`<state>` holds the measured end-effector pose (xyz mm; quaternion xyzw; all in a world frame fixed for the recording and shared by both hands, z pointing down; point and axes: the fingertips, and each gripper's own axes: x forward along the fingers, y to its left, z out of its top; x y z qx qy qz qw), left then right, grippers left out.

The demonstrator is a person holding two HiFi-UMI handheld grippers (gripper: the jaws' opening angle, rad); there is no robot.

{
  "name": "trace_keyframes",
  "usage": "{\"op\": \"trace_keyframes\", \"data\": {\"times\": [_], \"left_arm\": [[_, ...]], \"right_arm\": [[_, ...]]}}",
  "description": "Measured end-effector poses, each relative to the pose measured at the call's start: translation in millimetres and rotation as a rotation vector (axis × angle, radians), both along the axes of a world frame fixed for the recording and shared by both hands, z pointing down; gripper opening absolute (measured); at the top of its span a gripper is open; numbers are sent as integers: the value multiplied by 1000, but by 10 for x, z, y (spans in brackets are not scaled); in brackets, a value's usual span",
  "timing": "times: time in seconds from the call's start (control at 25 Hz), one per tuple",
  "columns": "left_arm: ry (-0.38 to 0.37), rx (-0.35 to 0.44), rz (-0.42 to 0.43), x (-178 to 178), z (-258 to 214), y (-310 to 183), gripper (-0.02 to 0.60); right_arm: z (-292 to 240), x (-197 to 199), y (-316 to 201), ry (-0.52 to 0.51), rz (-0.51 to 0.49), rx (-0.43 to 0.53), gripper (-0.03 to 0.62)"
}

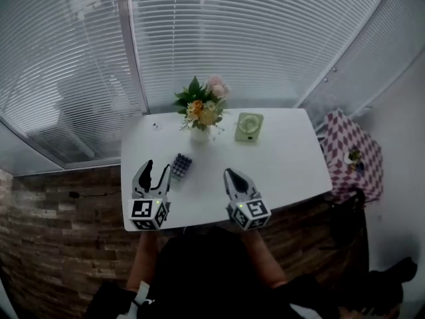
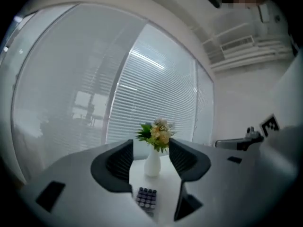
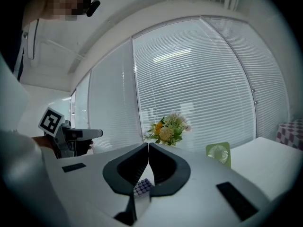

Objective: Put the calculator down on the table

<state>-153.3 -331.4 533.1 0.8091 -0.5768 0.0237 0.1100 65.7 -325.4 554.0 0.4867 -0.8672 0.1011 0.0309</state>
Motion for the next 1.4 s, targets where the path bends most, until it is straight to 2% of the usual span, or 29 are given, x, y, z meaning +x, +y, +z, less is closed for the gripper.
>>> {"op": "trace_keyframes", "data": {"times": [0.12, 0.2, 0.28, 0.4, 0.6, 1.0, 1.08, 1.12, 1.24, 1.32, 1.4], "left_arm": [[-193, 123, 59, 172, -261, 45, 217], [-242, 194, 66, 204, -337, 100, 217], [-204, 223, 56, 175, -374, 141, 216], [-138, 220, 43, 101, -378, 140, 216], [-141, 213, 45, 75, -358, 141, 216], [-99, 203, 123, 211, -275, 230, 211], [-125, 224, 134, 214, -303, 235, 202], [-145, 232, 132, 202, -314, 233, 184], [-134, 240, 118, 194, -345, 232, 43], [-137, 241, 134, 233, -330, 249, 12], [-141, 239, 146, 257, -310, 262, 8]], "right_arm": [[36, 43, -25, 15, 16, -9, 6], [43, 47, -26, 23, 23, -8, 6], [50, 46, -22, 20, 22, 0, 6], [43, 59, -34, 17, 27, 6, 6], [24, 36, -48, 30, 25, 14, 6], [102, -34, 9, 26, 17, -2, 6], [86, -45, 7, 34, 15, -1, 6], [78, -38, 4, 35, 18, 1, 6], [98, -12, 4, 44, 22, 10, 6], [63, -26, 8, 81, 20, 25, 6], [22, -37, 14, 93, 22, 35, 6]]}}
